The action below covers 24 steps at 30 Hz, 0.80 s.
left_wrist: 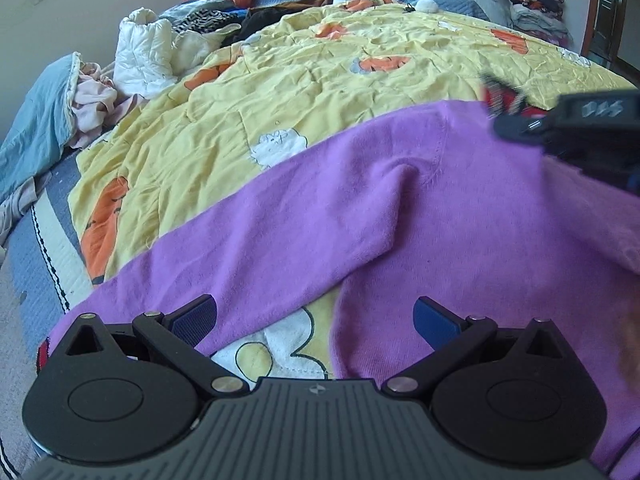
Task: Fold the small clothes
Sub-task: 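Lift the sleeve and carry it across the sweater body toward the left gripper, then open the right gripper to lay the cuff on the sweater body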
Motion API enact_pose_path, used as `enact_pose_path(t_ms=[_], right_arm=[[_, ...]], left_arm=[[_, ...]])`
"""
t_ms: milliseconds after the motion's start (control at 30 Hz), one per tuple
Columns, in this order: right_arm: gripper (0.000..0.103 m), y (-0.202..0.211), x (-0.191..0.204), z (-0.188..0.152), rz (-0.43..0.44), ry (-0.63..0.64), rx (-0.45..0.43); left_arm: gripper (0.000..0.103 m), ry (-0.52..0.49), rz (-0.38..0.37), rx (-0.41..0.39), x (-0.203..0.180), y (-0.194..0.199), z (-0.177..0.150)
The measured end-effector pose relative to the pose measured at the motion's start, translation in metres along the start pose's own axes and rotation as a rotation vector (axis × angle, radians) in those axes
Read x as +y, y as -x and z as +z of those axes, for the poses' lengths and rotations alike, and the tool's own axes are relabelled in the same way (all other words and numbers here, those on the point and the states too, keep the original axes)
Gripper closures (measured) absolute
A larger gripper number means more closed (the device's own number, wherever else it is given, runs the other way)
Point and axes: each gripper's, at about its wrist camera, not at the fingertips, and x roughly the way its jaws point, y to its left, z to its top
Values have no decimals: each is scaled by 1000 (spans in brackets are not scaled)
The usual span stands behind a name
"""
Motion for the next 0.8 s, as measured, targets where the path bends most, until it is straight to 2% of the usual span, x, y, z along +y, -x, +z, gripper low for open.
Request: enact_pose_path(t_ms=[67, 133, 200, 233, 267, 300, 333, 400, 433, 500, 533, 567, 600, 633, 667, 767, 800], right_arm=[[94, -13, 5, -7, -36, 37, 39], [93, -34, 2, -18, -59, 56, 138], [75, -45, -2, -29, -103, 75, 197], [73, -37, -3, -31, -77, 82, 190], [55, -24, -3, -29, -76, 80, 174], [33, -3, -6, -27, -81, 87, 131], [26, 22, -10, -23, -96, 105, 68], [25, 76, -28, -11, -162, 152, -49], [25, 105, -42, -6, -231, 176, -110], [25, 151, -82, 9, -431, 181, -186], [25, 171, -109, 18, -501, 149, -204], [30, 188, -136, 27, -555, 107, -206], [39, 201, -158, 35, -603, 80, -198], [39, 208, -179, 42, -640, 61, -160], [38, 211, -198, 46, -637, 33, -115], [39, 216, -236, 49, -541, -90, -92], [39, 213, -243, 48, -508, -112, -89]], left_arm=[[0, 4, -1, 2, 0, 0, 1], [0, 3, -4, 3, -1, 0, 3], [0, -1, -6, 4, -3, 0, 6], [0, -4, -10, 1, -5, 0, 8], [0, -6, -15, -8, -7, 1, 12], [0, -9, -22, -18, -10, 2, 16], [0, -13, -38, -30, -14, 3, 20], [0, -33, -93, -57, -27, 3, 30], [0, -50, -124, -66, -36, 2, 36], [0, -90, -189, -82, -57, -5, 45], [0, -113, -210, -87, -69, -11, 49], [0, -140, -229, -81, -83, -19, 52], [0, -165, -242, -75, -96, -27, 53], [0, -191, -243, -68, -108, -36, 53], [0, -221, -236, -52, -120, -46, 52], [0, -291, -147, -25, -143, -72, 47], [0, -274, -162, -50, -141, -73, 45]])
